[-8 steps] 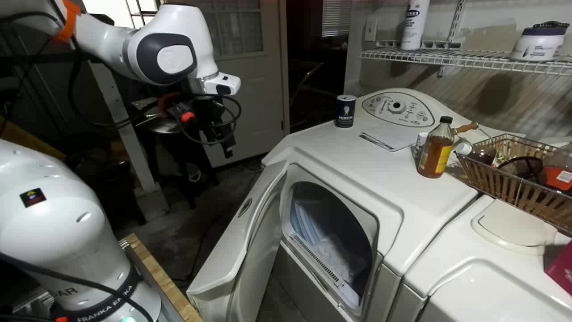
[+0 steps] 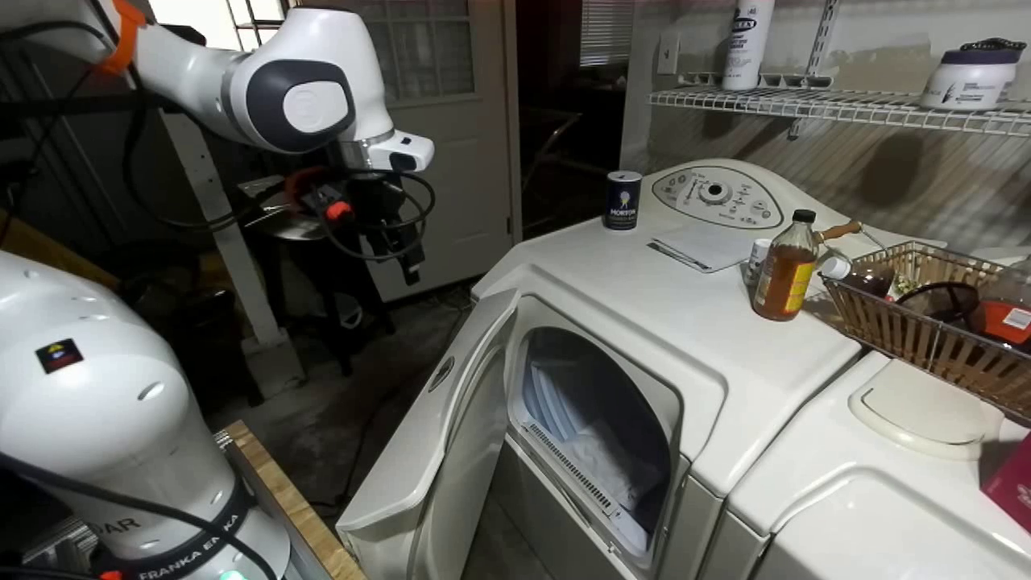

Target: Move the white cloth on the washing machine on the left forward

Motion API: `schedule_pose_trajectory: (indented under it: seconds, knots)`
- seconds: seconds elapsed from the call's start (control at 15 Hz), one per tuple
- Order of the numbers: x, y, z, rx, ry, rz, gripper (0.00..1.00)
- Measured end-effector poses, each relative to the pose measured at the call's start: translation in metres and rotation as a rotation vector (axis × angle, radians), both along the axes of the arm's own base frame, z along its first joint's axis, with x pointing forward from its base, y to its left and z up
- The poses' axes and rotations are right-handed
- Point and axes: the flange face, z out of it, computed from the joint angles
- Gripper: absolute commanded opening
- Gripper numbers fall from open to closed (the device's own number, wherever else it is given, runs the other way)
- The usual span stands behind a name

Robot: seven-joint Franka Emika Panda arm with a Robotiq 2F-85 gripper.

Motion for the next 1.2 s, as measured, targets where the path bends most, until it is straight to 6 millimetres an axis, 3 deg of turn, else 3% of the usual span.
schedule_pose_trajectory:
  seconds: [0.27, 0.47, 0.8, 1.2]
  knots:
    - [0.014, -0.010, 0.018, 0.024, -0.031, -0.014, 1.00]
    - [0.044, -0.038, 0.049, 0.057, -0.076, -0.029, 1.00]
    - [0.117, -0.089, 0.094, 0.073, -0.153, -0.040, 1.00]
    - [0.220, -0.103, 0.115, 0.029, -0.219, 0.033, 1.00]
